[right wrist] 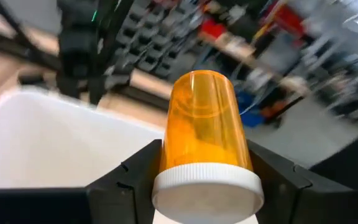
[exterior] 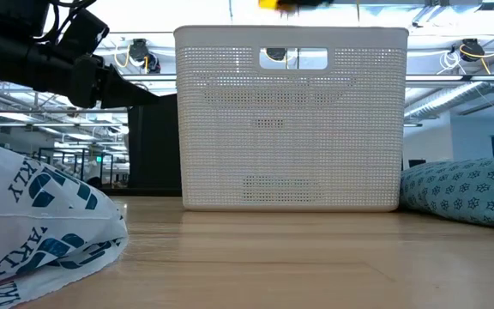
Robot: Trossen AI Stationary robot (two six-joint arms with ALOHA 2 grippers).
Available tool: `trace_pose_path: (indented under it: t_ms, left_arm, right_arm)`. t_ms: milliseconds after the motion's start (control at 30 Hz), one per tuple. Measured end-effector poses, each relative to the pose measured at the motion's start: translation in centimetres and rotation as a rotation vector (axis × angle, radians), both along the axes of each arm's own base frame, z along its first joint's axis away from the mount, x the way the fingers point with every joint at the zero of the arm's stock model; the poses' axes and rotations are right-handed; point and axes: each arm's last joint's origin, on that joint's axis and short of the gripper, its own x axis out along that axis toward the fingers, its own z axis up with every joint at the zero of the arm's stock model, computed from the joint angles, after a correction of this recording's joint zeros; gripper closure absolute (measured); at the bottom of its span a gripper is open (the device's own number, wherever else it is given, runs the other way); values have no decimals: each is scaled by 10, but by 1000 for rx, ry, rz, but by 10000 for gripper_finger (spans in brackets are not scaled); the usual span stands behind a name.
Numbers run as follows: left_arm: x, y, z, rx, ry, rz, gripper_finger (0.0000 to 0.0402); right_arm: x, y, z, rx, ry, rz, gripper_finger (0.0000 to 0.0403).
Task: Pick & place medical supplies in basket/bin
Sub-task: Put the orange bottle into the white bin
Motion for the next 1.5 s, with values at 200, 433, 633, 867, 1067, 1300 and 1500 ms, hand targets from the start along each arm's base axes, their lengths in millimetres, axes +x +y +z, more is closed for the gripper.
trace_pose_path:
  t_ms: [200, 433, 633, 867, 1067, 1300, 1500]
  left_arm:
    - [-1, 0, -4, -9, 37, 2, 355]
    - [-2, 1, -11, -8, 103, 6, 355]
    - [-3, 1, -13, -35, 108, 12, 355]
    - [-2, 1, -11, -34, 97, 12, 355]
    - [-2, 1, -11, -23, 102, 10, 355]
    - [-2, 1, -12, -16, 105, 9, 355]
    - [-2, 1, -12, -18, 104, 9, 355]
  right_arm:
    - [32, -65, -23, 93, 76, 10, 218]
    - [48, -109, -69, 80, 279, 102, 218]
    - [62, -124, -112, 148, 411, 150, 218]
    - [73, -139, -153, 196, 510, 133, 218]
    - [76, -151, -178, 284, 553, 77, 218]
    - [75, -153, -197, 345, 620, 72, 218]
    - [77, -154, -212, 359, 673, 53, 218]
